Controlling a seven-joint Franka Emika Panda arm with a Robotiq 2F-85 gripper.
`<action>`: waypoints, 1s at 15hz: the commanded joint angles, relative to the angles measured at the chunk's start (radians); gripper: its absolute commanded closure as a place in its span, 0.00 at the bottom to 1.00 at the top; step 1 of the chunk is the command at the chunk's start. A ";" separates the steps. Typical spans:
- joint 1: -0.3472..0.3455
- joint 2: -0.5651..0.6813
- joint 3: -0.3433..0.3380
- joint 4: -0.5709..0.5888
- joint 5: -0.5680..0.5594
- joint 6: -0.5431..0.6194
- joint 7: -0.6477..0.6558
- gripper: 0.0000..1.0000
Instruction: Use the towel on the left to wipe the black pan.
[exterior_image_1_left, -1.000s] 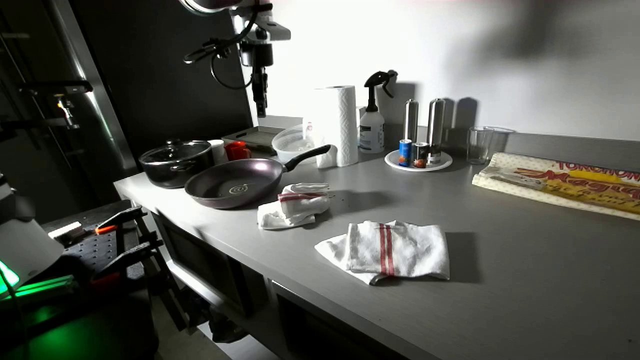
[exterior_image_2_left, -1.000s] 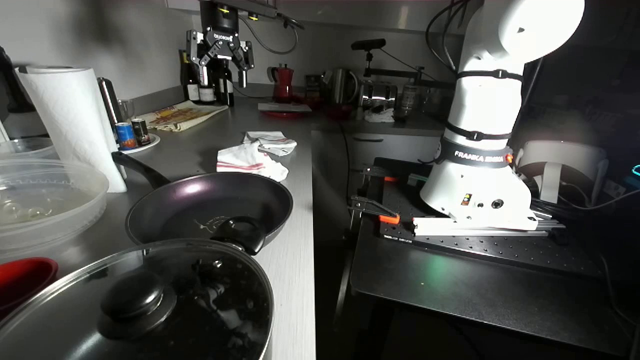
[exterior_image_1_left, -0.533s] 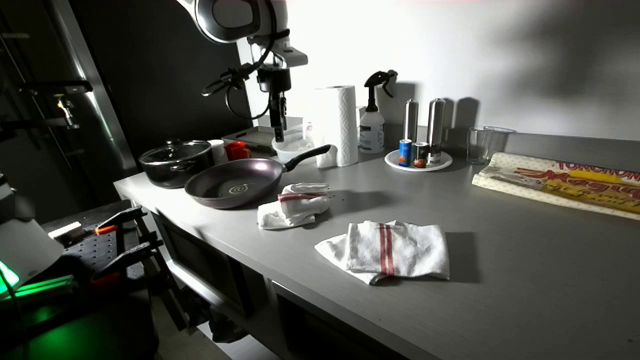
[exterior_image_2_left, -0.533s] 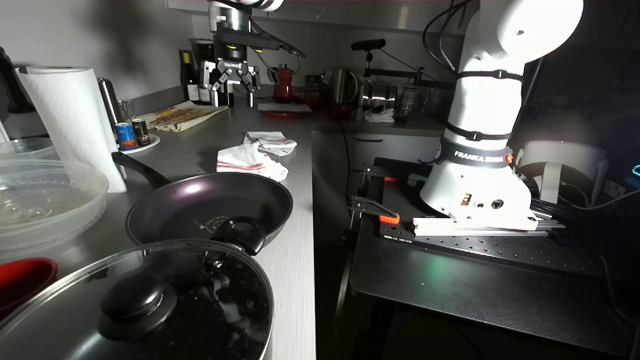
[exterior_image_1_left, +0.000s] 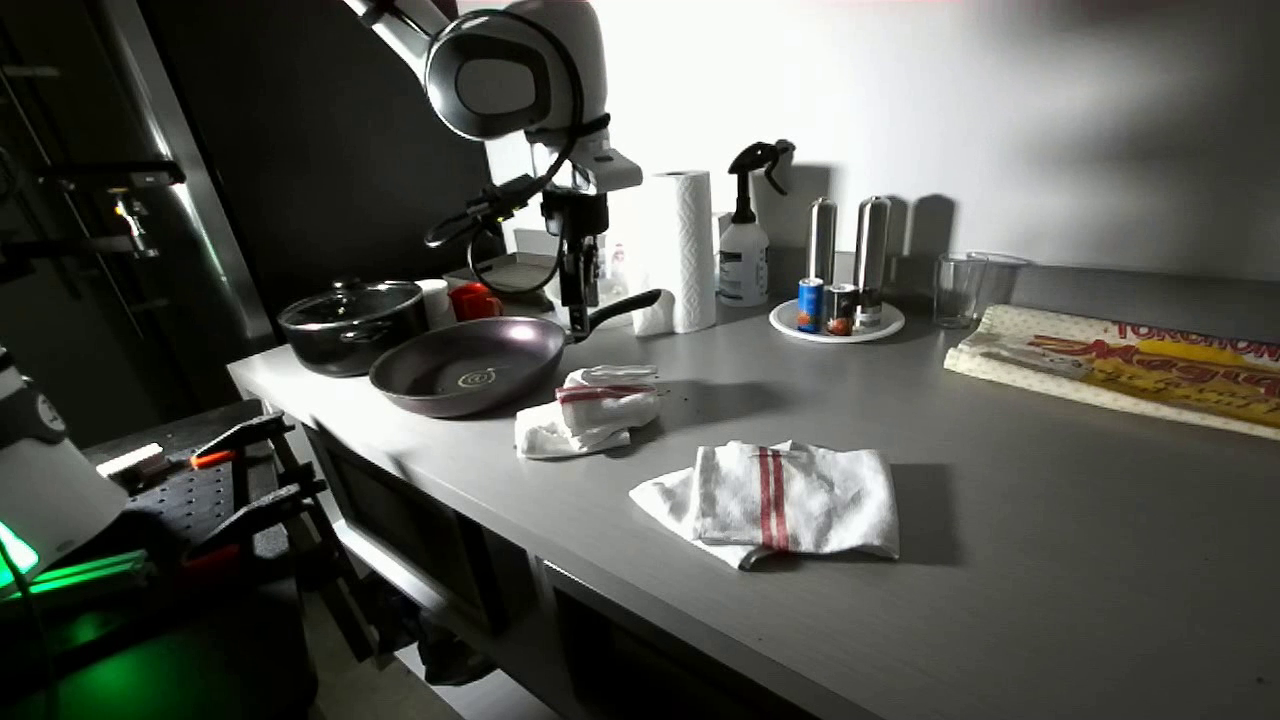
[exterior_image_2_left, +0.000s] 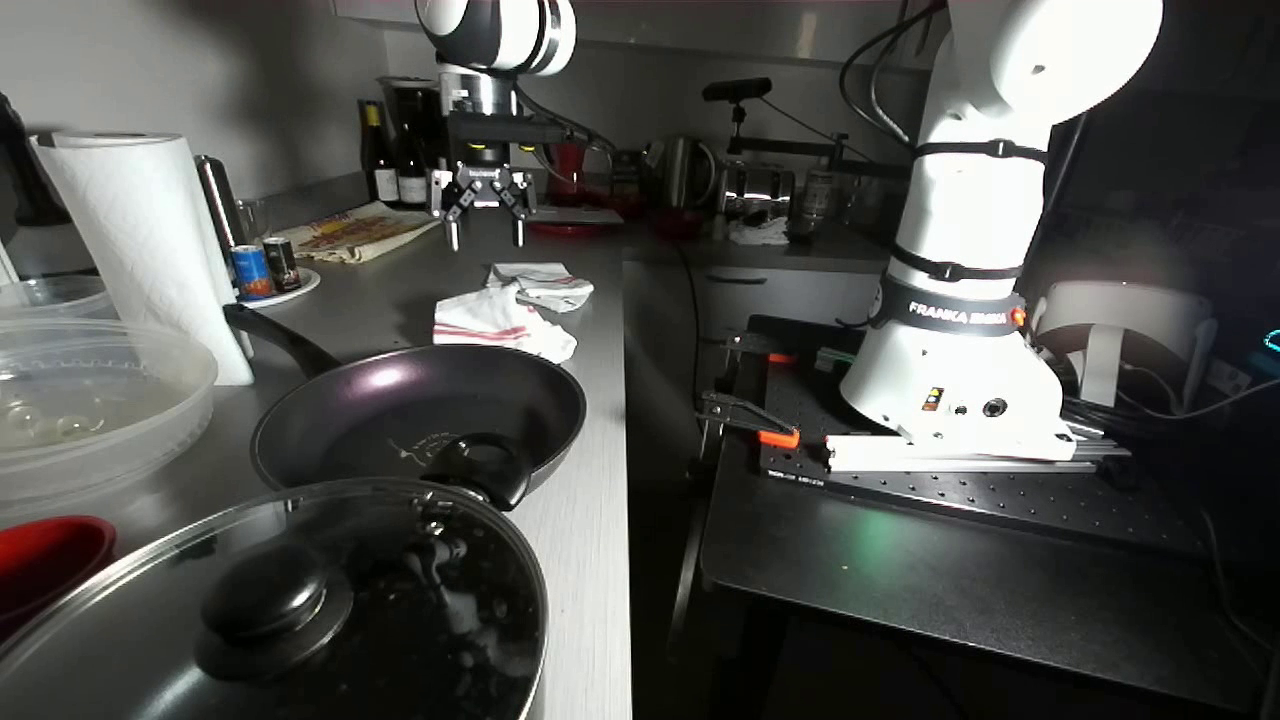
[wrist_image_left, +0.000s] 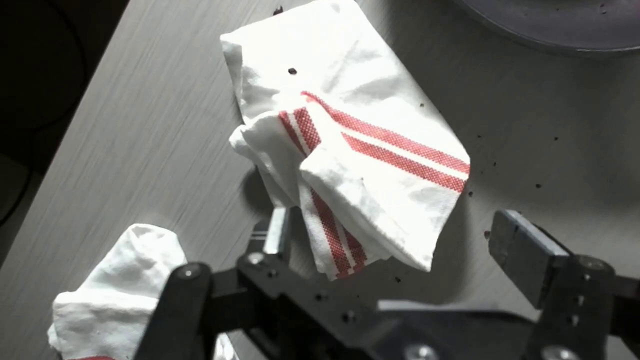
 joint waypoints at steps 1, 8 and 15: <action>-0.012 0.089 0.002 0.086 0.050 0.005 0.013 0.00; -0.031 0.235 0.008 0.232 0.124 -0.042 0.016 0.00; -0.035 0.294 0.010 0.260 0.134 -0.057 -0.001 0.00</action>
